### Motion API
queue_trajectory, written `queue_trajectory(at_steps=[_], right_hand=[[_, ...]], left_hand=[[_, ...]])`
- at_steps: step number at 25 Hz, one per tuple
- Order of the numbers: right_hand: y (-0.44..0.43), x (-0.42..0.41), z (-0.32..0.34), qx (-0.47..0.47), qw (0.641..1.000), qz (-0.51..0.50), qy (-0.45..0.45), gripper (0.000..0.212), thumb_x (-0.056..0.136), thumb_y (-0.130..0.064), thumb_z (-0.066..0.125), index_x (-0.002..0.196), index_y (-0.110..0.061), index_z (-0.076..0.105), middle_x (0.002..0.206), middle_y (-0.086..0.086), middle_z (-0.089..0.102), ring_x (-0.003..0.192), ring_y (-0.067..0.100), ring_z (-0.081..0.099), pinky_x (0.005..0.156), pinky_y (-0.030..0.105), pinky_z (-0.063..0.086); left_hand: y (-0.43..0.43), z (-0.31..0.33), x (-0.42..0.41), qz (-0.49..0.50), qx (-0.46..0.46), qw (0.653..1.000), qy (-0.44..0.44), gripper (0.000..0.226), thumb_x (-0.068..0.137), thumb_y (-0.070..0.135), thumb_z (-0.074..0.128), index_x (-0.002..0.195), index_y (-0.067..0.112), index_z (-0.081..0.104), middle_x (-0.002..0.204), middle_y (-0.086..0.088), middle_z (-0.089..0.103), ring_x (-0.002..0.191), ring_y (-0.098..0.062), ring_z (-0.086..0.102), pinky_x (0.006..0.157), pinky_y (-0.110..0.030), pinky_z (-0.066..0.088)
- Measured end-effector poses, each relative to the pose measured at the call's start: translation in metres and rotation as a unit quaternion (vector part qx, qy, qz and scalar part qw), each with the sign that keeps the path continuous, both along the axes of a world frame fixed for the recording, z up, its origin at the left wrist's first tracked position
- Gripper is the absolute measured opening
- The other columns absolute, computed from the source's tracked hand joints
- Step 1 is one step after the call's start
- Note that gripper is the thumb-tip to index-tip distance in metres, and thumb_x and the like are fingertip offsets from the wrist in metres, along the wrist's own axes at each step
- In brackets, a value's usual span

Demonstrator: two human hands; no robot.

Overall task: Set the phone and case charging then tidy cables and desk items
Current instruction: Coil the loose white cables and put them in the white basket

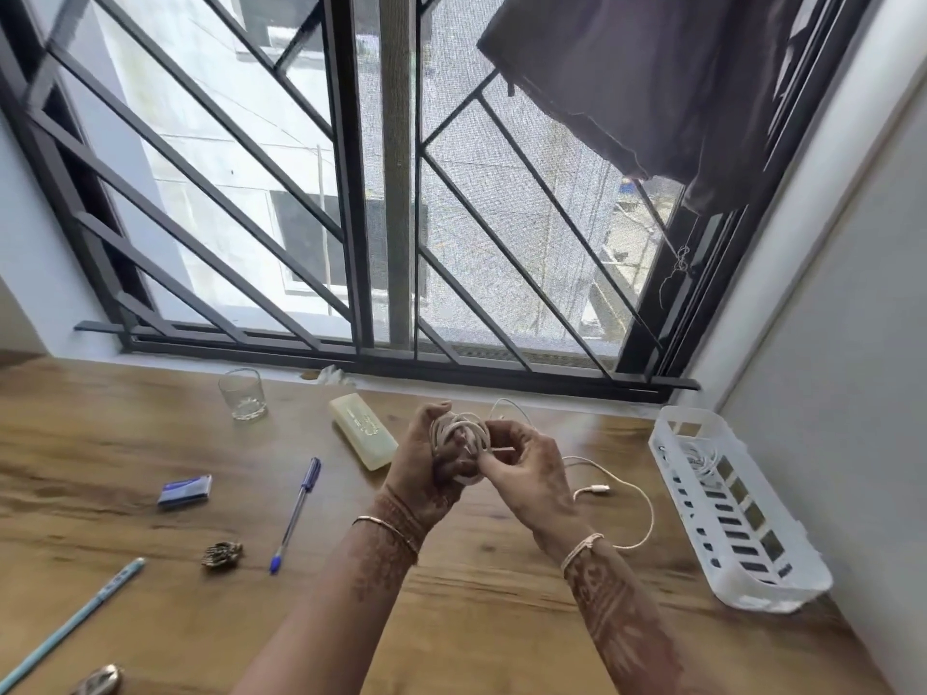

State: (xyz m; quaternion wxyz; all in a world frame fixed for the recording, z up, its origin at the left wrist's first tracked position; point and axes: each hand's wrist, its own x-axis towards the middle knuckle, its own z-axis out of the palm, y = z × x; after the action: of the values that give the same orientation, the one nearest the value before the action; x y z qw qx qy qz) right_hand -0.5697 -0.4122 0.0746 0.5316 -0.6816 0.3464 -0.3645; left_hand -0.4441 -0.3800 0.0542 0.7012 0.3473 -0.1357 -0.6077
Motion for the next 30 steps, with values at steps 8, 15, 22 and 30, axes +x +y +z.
queue_trajectory(at_steps=[8,15,22,30], right_hand=[[-0.002,0.0,-0.004,0.148,0.982,0.021,-0.113,0.026,0.077,0.01,0.066,0.092,-0.011,0.063,0.082,0.01,0.072,0.072,0.018,0.066,0.071,0.031,0.054],[-0.003,-0.001,-0.011,0.026,0.994,0.064,-0.087,0.04,0.075,-0.002,0.076,0.11,-0.014,0.06,0.096,0.011,0.071,0.08,0.012,0.066,0.075,0.028,0.055],[-0.01,0.0,-0.024,-0.254,0.965,-0.058,0.02,0.022,0.086,-0.032,0.065,0.107,-0.039,0.069,0.113,-0.017,0.06,0.106,0.006,0.06,0.083,0.032,0.055],[-0.021,0.001,-0.009,-0.21,0.972,-0.105,0.001,0.01,0.087,-0.036,0.064,0.083,-0.029,0.07,0.077,-0.014,0.071,0.073,0.003,0.068,0.071,0.039,0.056]], left_hand=[[-0.005,-0.007,-0.007,0.117,0.062,0.989,-0.063,0.044,0.085,0.028,0.059,0.096,-0.014,0.057,0.062,-0.016,0.065,0.046,-0.017,0.06,0.039,-0.021,0.048],[-0.004,-0.013,-0.012,0.148,0.085,0.982,-0.081,0.049,0.088,0.036,0.062,0.109,-0.008,0.059,0.095,-0.025,0.064,0.065,-0.025,0.065,0.054,-0.028,0.054],[0.0,0.0,-0.015,0.113,0.061,0.988,-0.091,0.039,0.076,0.054,0.063,0.074,0.016,0.055,0.057,0.0,0.04,0.039,-0.01,0.038,0.034,-0.016,0.032],[0.005,0.008,-0.01,0.084,0.053,0.987,-0.124,0.032,0.069,0.035,0.076,0.079,0.016,0.052,0.052,0.006,0.046,0.046,-0.01,0.043,0.042,-0.019,0.046]])
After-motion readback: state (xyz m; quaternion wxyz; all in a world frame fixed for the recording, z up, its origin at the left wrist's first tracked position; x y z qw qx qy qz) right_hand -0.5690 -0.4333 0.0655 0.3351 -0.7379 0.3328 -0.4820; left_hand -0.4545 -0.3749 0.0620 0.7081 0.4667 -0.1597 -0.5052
